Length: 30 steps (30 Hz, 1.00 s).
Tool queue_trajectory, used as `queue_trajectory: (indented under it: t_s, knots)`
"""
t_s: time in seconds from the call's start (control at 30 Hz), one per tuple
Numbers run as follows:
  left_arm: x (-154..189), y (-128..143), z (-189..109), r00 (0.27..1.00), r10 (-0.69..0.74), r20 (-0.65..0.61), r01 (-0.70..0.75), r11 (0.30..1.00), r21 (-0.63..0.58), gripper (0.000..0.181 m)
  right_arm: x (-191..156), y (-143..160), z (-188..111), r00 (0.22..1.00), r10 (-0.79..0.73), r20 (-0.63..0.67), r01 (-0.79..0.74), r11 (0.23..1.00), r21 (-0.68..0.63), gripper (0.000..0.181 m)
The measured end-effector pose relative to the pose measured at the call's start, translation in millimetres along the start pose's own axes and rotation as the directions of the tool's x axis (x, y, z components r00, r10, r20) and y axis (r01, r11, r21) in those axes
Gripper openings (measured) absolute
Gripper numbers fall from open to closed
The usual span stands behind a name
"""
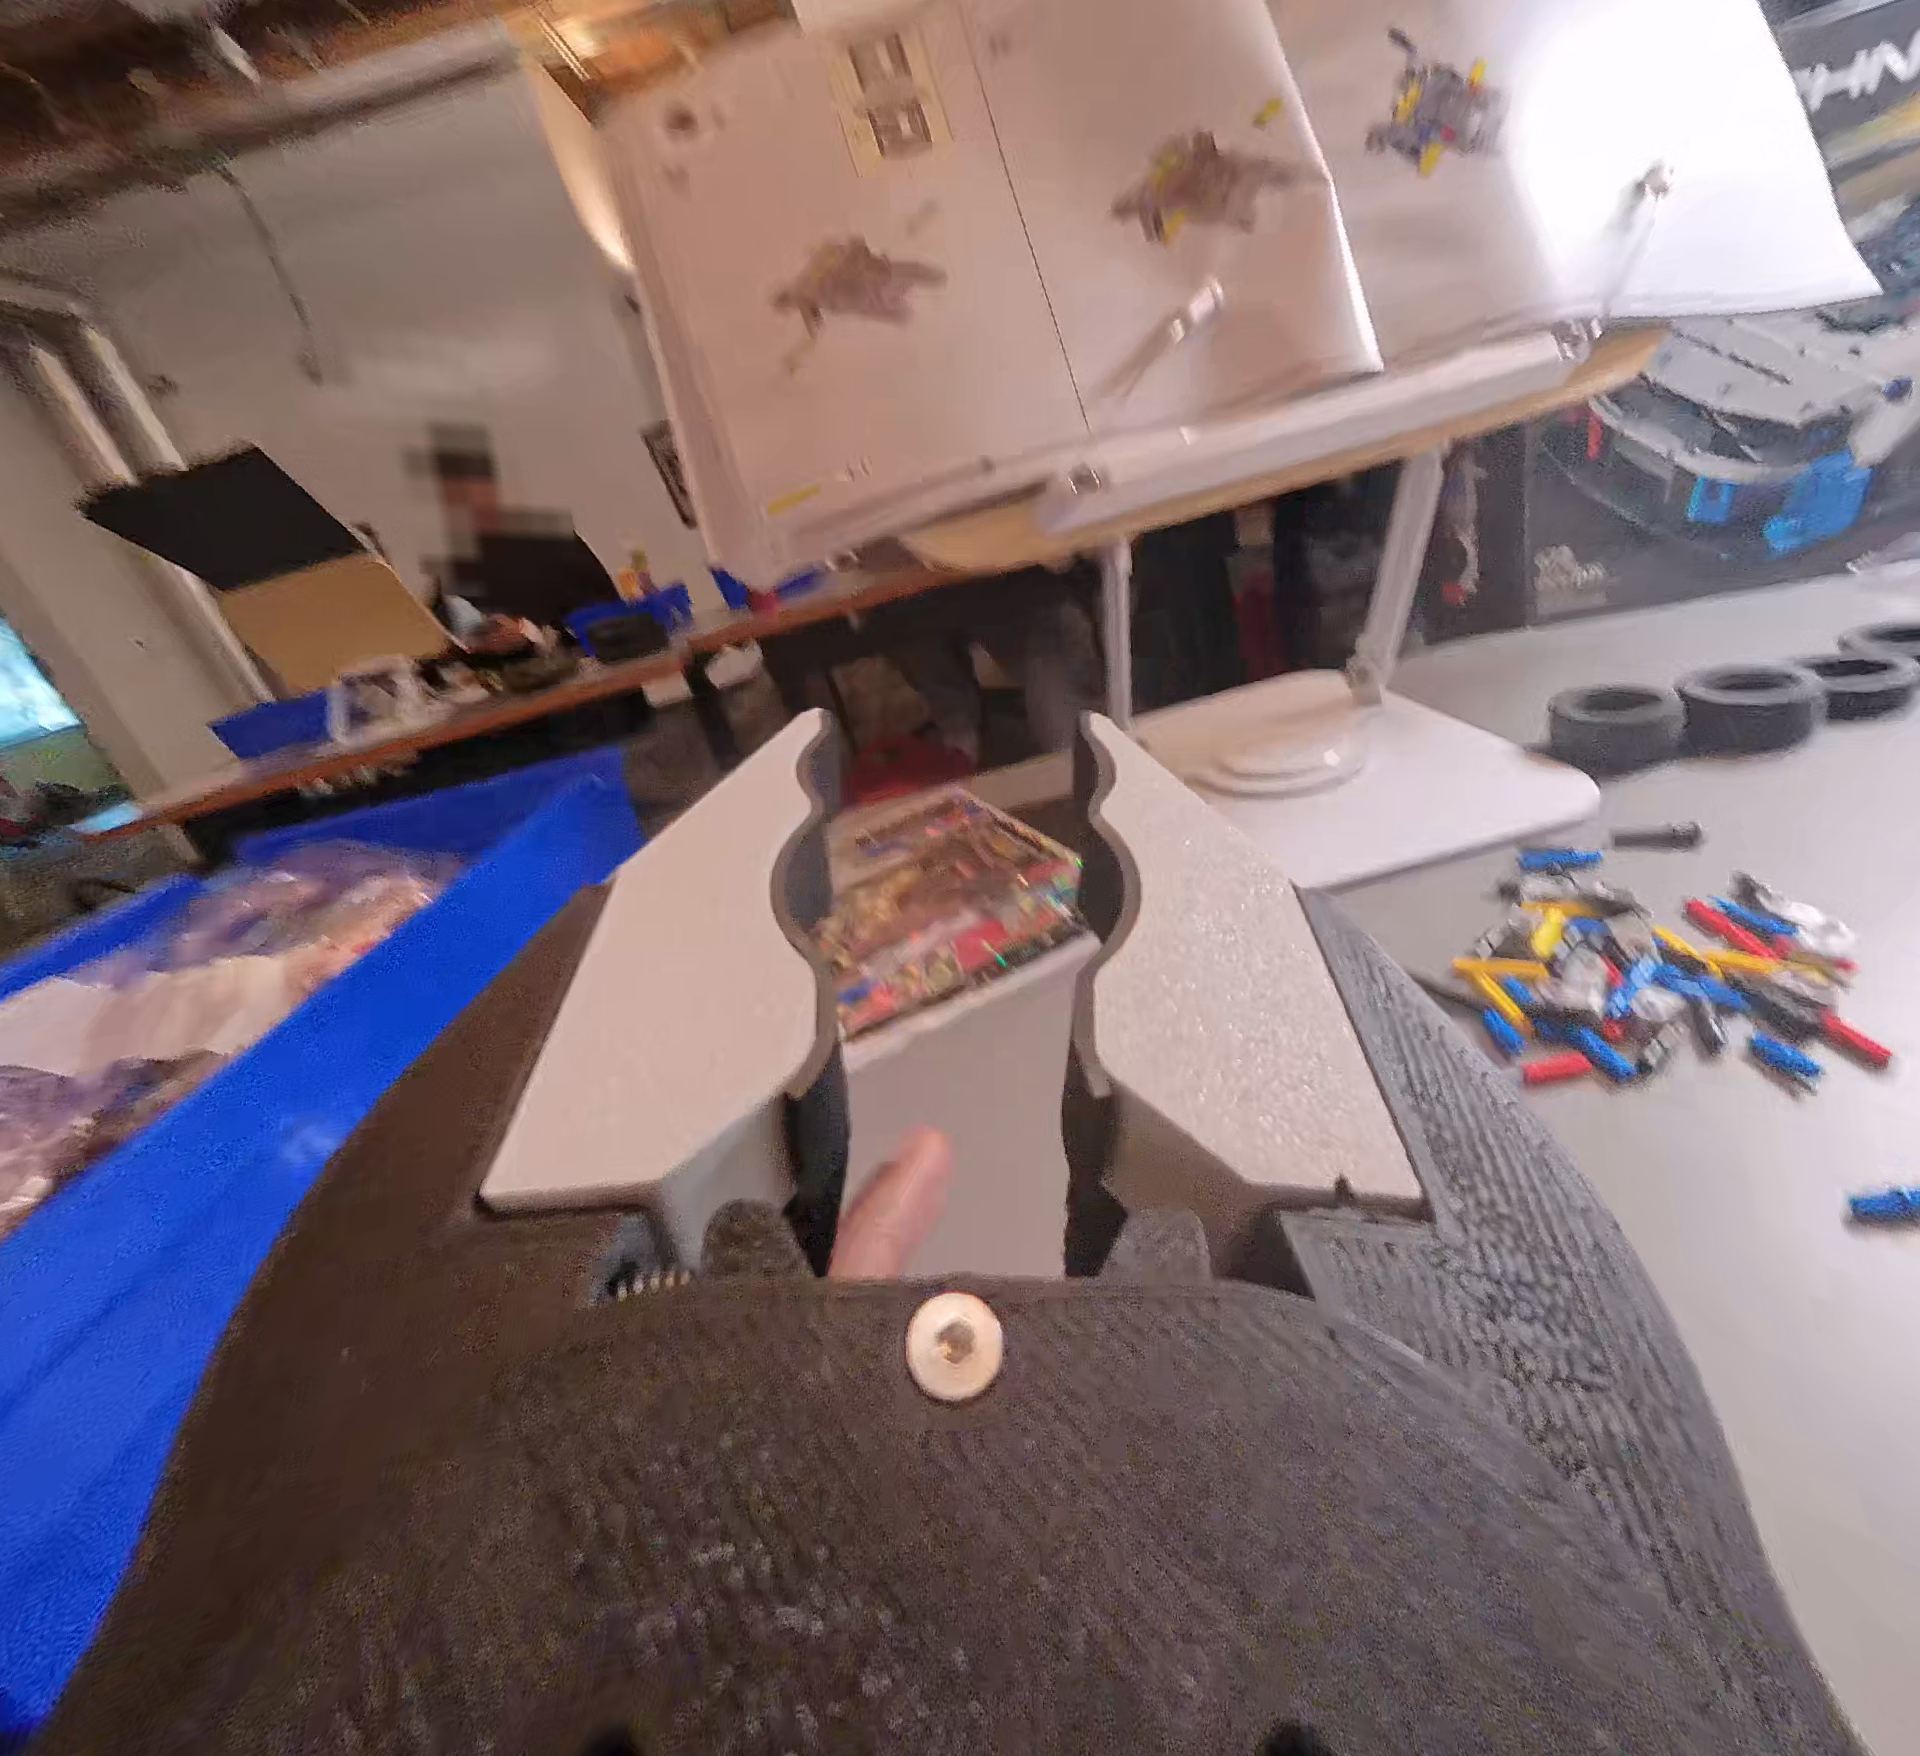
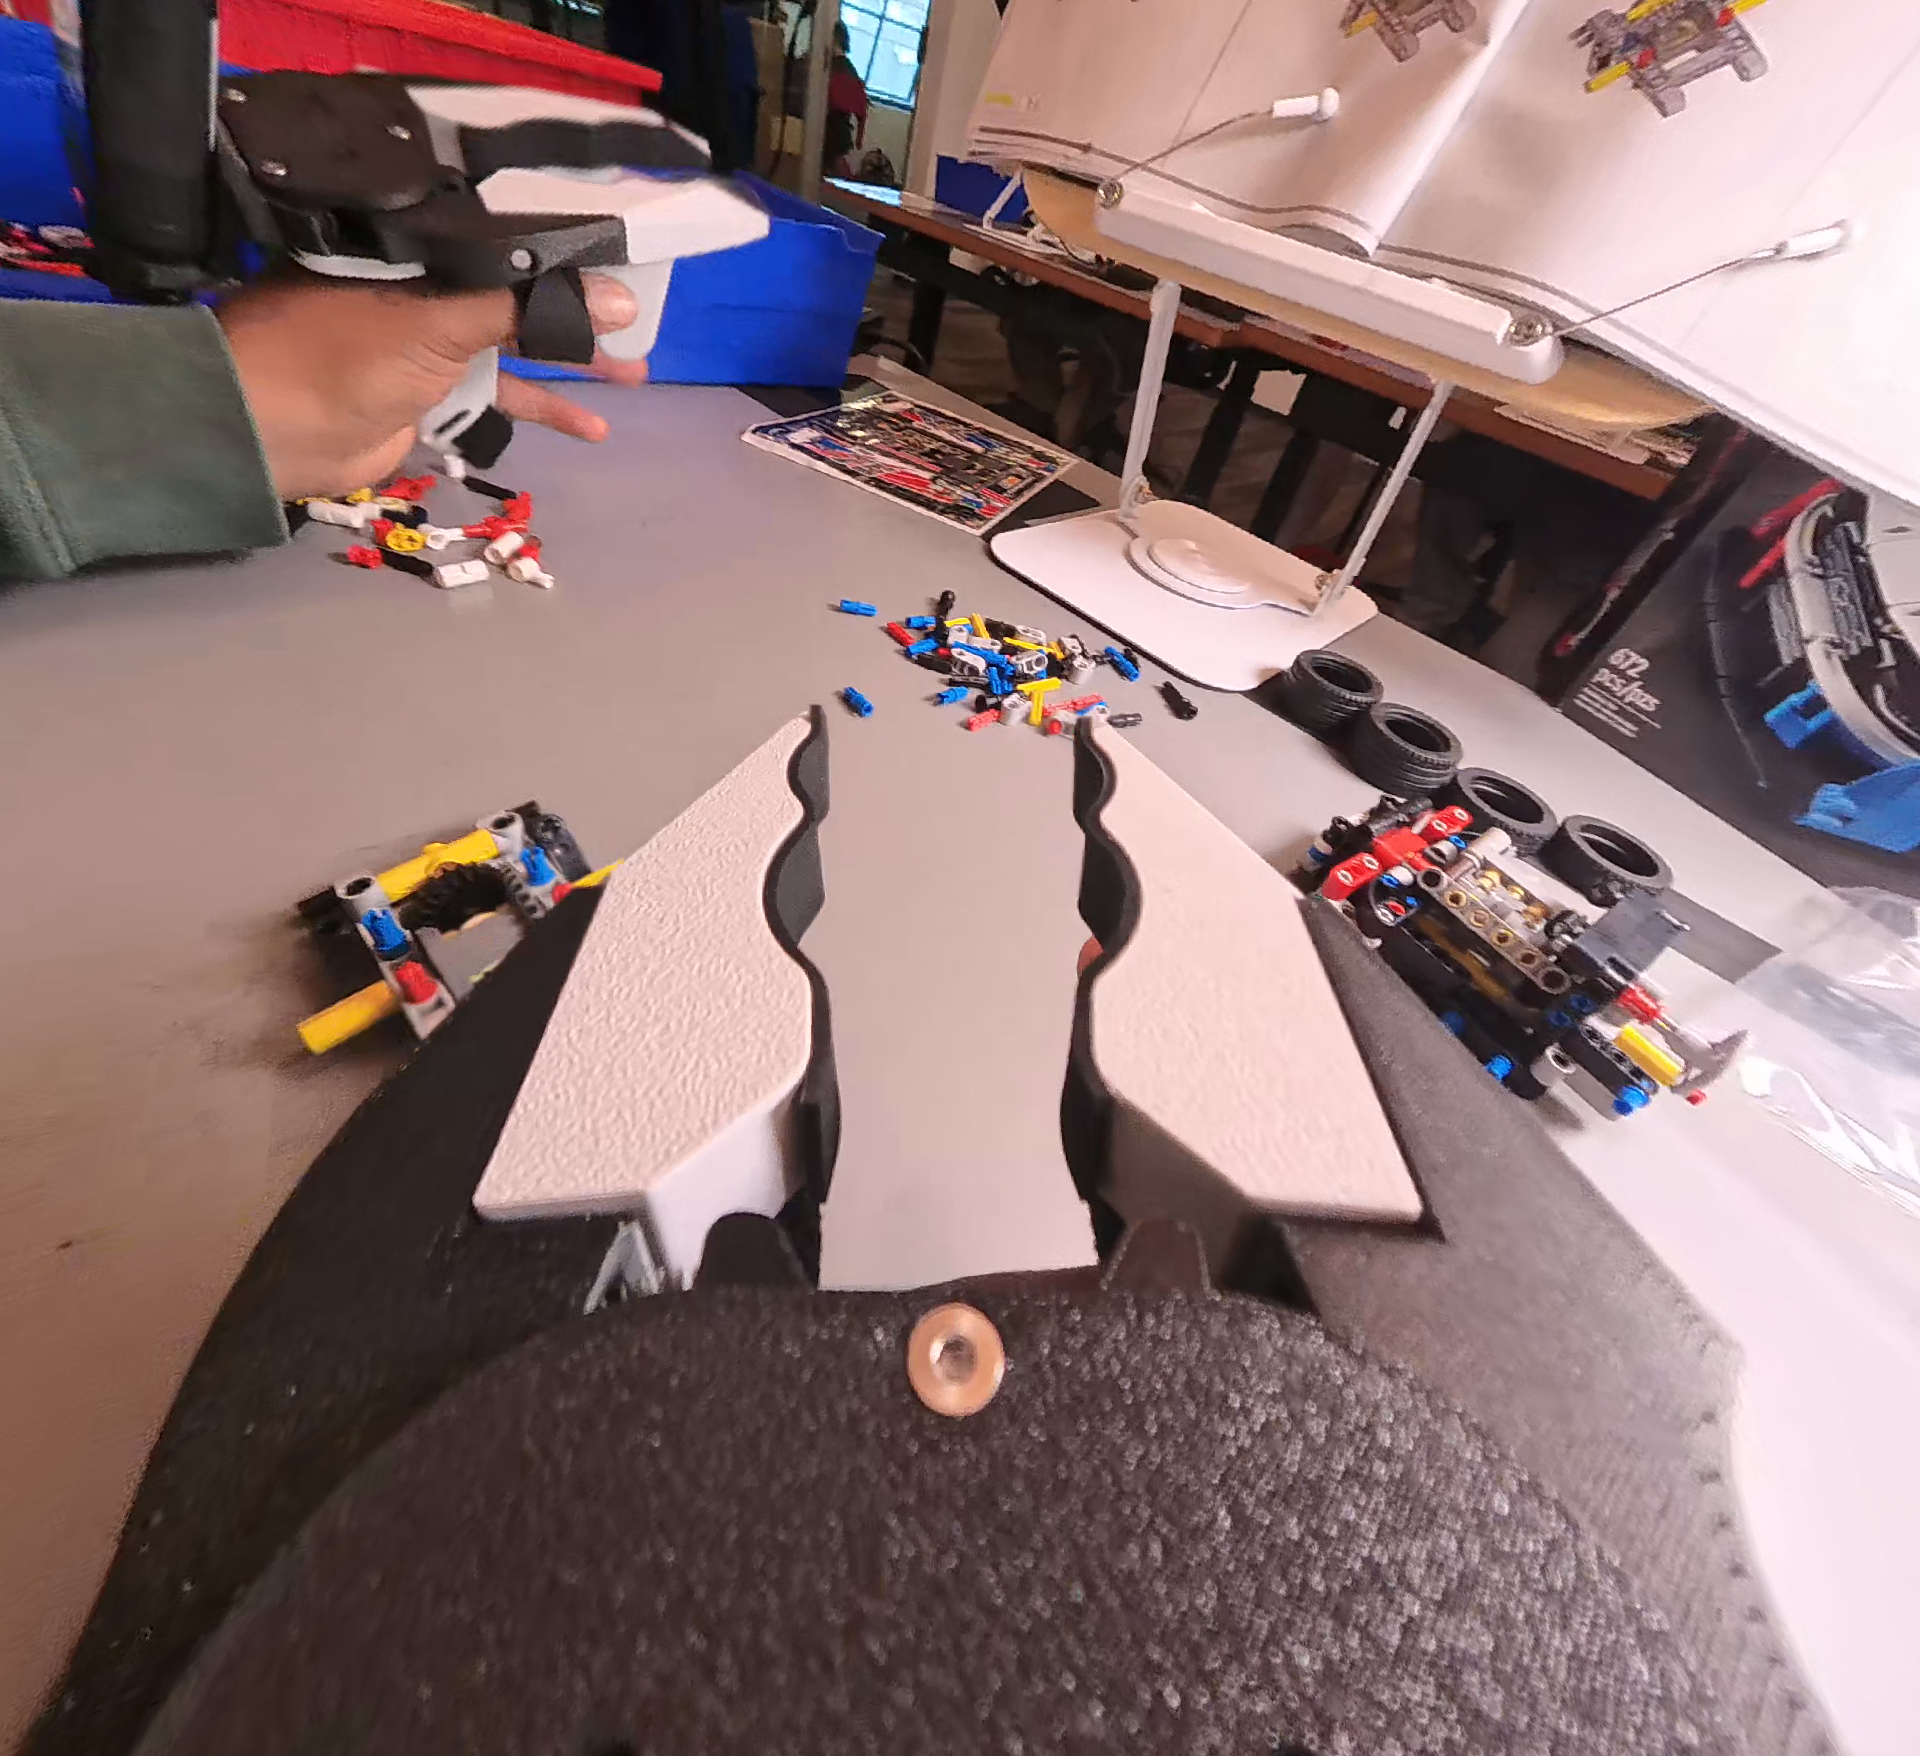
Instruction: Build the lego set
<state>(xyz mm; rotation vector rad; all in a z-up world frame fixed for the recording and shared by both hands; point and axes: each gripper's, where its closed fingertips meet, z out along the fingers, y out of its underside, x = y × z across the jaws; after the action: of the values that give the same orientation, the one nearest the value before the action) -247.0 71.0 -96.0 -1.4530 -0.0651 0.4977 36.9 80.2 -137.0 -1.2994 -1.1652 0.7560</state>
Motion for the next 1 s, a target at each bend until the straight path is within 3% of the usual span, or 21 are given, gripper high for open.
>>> queue_trajectory:
  t_s: [0.1,0.2,0.27,0.47,0.6,0.8,1.0]
  knots:
    - [7,20,4,0.994,-0.073,-0.08,0.063,0.991,-0.116,0.031,14,-7,1,0.999,-0.005,-0.053,0.006,1.0,0.029,0.045]
    - [11,5,0,0.985,-0.11,-0.134,0.098,0.991,-0.091,0.012,50,-32,6,0.988,-0.02,-0.154,0.032,0.996,0.079,0.042]
    - [12,-5,-2,0.986,-0.081,-0.148,0.071,0.995,-0.073,0.0,88,-59,10,0.972,0.012,-0.235,0.021,0.99,0.137,0.03]
    - [19,-14,-9,0.969,-0.152,-0.197,0.142,0.988,-0.061,0.0,200,-136,60,0.936,0.079,-0.344,0.004,0.972,0.236,0.016]
    - [18,-6,-11,0.969,-0.153,-0.196,0.143,0.988,-0.064,0.0,267,-168,107,0.916,0.065,-0.397,0.031,0.973,0.23,0.011]
    - [17,-7,-14,0.955,-0.211,-0.209,0.192,0.976,-0.107,0.0,340,-173,168,0.899,0.138,-0.416,-0.052,0.976,0.212,0.008]
    - [17,-15,-30,0.948,-0.196,-0.251,0.174,0.979,-0.108,0.0,359,-170,195,0.913,0.094,-0.397,-0.015,0.98,0.199,0.006]
